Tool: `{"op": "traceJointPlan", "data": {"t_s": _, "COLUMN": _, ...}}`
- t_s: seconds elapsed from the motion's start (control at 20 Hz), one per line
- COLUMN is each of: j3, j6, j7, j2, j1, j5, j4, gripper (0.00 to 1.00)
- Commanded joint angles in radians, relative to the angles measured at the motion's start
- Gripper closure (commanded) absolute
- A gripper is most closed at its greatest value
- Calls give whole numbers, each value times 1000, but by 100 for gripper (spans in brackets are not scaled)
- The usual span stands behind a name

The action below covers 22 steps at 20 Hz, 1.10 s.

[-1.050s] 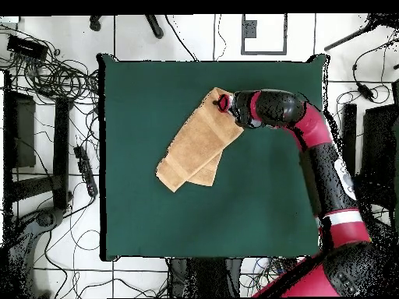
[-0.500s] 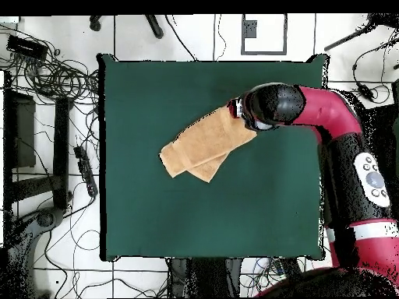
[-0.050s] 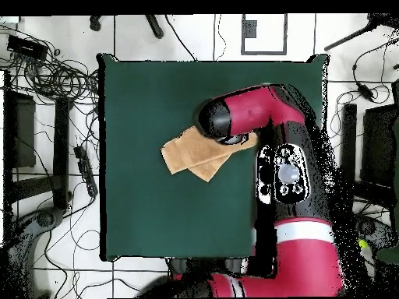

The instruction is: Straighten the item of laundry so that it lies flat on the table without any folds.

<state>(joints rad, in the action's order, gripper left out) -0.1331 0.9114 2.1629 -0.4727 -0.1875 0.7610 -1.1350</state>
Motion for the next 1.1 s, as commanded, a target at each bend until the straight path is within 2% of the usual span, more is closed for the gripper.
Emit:
{"op": "traceJointPlan", "data": {"t_s": 0.05, "j3": 300, "j6": -24, "j7": 722, "j2": 133, "j1": 129, "j5": 150, "j4": 46, "gripper": 100}}
{"op": "traceJointPlan", "data": {"t_s": 0.35, "j3": 339, "j6": -48, "j7": 810, "j2": 160, "j1": 156, "j5": 162, "j4": 37, "gripper": 100}}
{"op": "traceJointPlan", "data": {"t_s": 0.8, "j3": 301, "j6": -134, "j7": 700, "j2": 97, "j1": 90, "j5": 96, "j4": -41, "gripper": 100}}
{"op": "traceJointPlan", "data": {"t_s": 0.9, "j3": 255, "j6": -177, "j7": 639, "j2": 69, "j1": 42, "j5": 45, "j4": -85, "gripper": 100}}
{"op": "traceJointPlan", "data": {"t_s": 0.95, "j3": 192, "j6": -204, "j7": 553, "j2": 39, "j1": -12, "j5": -10, "j4": -132, "gripper": 100}}
{"op": "traceJointPlan", "data": {"t_s": 1.1, "j3": 22, "j6": -308, "j7": 304, "j2": -60, "j1": -173, "j5": -100, "j4": -282, "gripper": 100}}
